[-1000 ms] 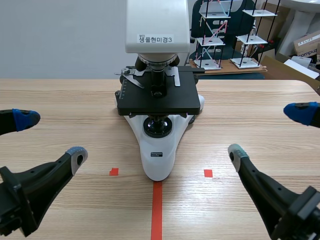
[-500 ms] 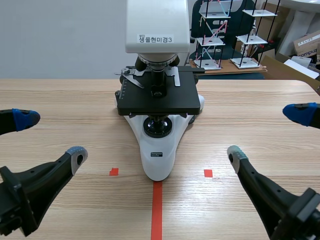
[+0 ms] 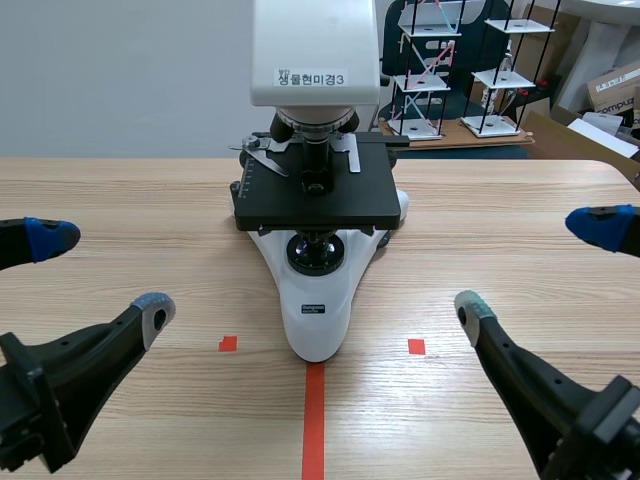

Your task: Return to the home posture

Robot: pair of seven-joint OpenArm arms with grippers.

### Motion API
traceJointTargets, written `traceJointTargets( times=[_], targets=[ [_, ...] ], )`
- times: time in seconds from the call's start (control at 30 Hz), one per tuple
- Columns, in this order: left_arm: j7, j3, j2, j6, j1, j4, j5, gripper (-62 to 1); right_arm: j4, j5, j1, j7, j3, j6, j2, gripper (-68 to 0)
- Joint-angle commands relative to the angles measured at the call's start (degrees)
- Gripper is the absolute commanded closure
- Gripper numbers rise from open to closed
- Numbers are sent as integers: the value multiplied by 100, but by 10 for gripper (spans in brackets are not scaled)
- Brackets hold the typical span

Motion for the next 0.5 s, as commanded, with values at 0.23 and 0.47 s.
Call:
traceJointTargets(
  times=[0.23, 0.47],
  targets=[
    [-61, 35, 0, -4, -17, 79, -37, -623, 77, 76, 37, 37, 9, 2, 44, -679],
    [-61, 35, 0, -4, -17, 79, -37, -623, 77, -87, 37, 7, 9, 2, 44, -679]
  ],
)
